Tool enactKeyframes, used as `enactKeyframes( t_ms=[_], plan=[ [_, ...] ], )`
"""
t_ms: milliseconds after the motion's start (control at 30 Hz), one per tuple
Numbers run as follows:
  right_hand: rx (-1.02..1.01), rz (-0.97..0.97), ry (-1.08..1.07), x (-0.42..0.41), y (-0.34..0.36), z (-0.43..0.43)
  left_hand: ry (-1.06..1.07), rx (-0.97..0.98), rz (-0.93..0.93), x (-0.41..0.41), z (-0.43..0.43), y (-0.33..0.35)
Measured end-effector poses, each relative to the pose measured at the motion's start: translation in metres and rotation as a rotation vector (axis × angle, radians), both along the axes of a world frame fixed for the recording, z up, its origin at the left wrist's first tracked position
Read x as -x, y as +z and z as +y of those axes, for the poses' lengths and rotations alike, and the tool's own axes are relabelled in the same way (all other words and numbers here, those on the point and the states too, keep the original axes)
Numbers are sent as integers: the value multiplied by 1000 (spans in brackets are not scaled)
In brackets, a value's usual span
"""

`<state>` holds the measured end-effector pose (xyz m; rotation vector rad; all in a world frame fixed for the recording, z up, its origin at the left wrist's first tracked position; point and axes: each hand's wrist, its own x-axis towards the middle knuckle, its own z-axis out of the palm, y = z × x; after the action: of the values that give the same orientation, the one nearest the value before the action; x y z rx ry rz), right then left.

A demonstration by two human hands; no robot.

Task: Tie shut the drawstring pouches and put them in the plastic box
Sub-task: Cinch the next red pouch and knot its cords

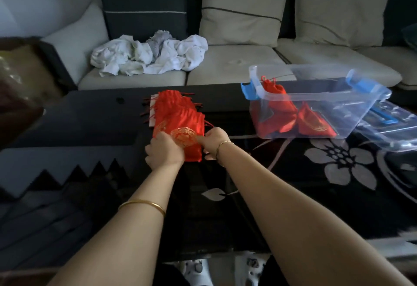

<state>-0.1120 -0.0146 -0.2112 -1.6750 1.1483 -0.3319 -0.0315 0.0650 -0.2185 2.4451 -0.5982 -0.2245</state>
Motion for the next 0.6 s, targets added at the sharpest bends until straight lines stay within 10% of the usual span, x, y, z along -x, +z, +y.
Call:
enactKeyframes(
  t_ms=[600],
  plan=[
    [96,-420,-110,92,13,-16,-282,698,688,44,-14,52]
  ],
)
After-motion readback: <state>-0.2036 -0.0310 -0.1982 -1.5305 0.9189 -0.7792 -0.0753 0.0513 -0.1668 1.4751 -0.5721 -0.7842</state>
